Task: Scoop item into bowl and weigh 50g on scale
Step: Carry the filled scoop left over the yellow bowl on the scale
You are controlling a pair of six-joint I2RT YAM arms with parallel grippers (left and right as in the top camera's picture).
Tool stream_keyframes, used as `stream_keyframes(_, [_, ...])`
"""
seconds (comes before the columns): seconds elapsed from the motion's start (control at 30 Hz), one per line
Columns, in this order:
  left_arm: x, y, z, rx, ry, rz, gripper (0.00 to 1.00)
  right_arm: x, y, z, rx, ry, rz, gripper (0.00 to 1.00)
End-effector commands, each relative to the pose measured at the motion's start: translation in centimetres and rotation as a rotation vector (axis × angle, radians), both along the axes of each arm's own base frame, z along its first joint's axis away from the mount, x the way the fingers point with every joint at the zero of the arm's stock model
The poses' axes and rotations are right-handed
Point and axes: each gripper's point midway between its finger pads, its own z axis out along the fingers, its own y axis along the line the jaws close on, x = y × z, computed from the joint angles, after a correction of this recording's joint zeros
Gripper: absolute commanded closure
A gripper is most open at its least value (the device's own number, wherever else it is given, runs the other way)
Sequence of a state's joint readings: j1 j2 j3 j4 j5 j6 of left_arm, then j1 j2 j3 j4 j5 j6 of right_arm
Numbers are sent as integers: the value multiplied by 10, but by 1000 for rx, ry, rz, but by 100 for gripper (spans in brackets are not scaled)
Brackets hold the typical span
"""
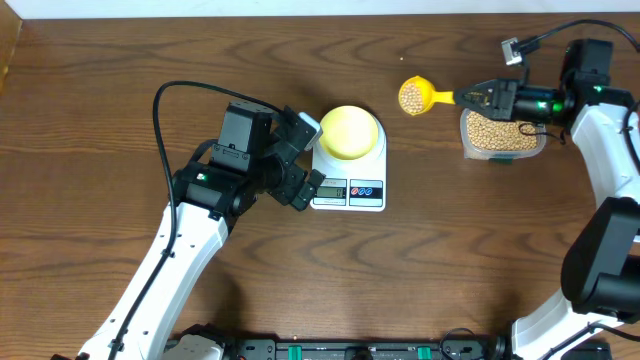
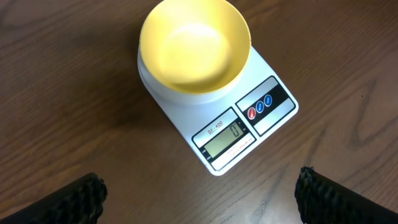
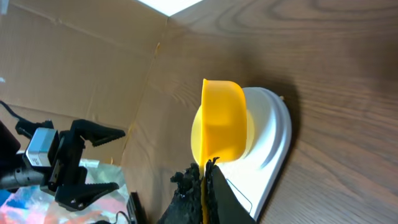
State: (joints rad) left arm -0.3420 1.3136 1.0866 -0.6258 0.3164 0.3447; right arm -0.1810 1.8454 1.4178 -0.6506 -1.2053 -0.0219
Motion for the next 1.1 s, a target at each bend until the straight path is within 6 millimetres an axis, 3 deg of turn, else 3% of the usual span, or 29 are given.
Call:
stream_keyframes(0.0, [-2, 0, 1, -9, 0, -5, 1, -4, 17, 1, 29, 6, 47, 99])
stream_keyframes(0.6, [-2, 0, 1, -9, 0, -5, 1, -10, 77, -2, -33, -74, 169, 99])
stream_keyframes(1.07, [-2, 0, 1, -9, 0, -5, 1, -6, 95, -15, -137, -105, 170, 99])
